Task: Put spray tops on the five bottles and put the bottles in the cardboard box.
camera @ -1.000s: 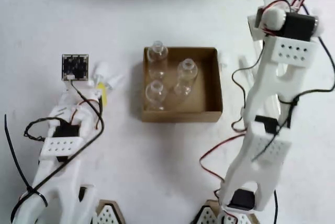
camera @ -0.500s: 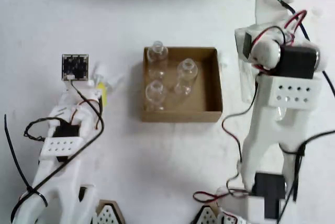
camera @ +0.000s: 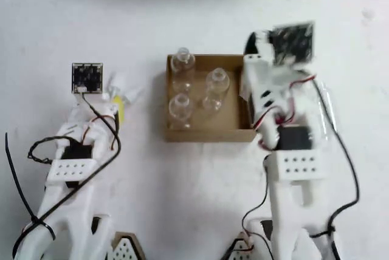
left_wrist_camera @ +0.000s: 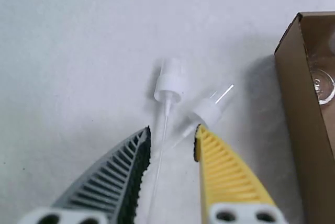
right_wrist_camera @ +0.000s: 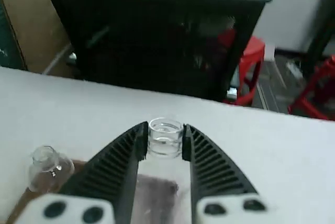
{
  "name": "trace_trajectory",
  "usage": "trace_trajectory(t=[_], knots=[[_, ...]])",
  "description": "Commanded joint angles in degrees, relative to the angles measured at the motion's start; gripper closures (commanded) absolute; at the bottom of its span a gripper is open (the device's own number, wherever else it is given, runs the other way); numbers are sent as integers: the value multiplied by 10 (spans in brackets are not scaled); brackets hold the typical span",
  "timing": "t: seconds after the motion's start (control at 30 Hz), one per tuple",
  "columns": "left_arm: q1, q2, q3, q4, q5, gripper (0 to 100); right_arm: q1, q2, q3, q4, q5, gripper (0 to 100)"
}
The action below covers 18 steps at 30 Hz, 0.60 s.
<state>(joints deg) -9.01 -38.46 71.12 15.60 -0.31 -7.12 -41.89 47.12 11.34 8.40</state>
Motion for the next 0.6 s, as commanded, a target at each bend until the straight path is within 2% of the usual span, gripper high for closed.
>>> trace_trajectory(t=[0.0, 0.1, 0.3, 0.57], knots=[[8, 1, -4, -16, 5, 862, -29, 7, 46, -161, 26, 984], [8, 1, -4, -16, 5, 862, -40, 72, 44, -213, 29, 984], [7, 0, -4, -15, 5, 862, 1, 191, 23, -315, 28, 984], [8, -2, -5, -16, 5, 862, 2, 239, 16, -343, 28, 984]])
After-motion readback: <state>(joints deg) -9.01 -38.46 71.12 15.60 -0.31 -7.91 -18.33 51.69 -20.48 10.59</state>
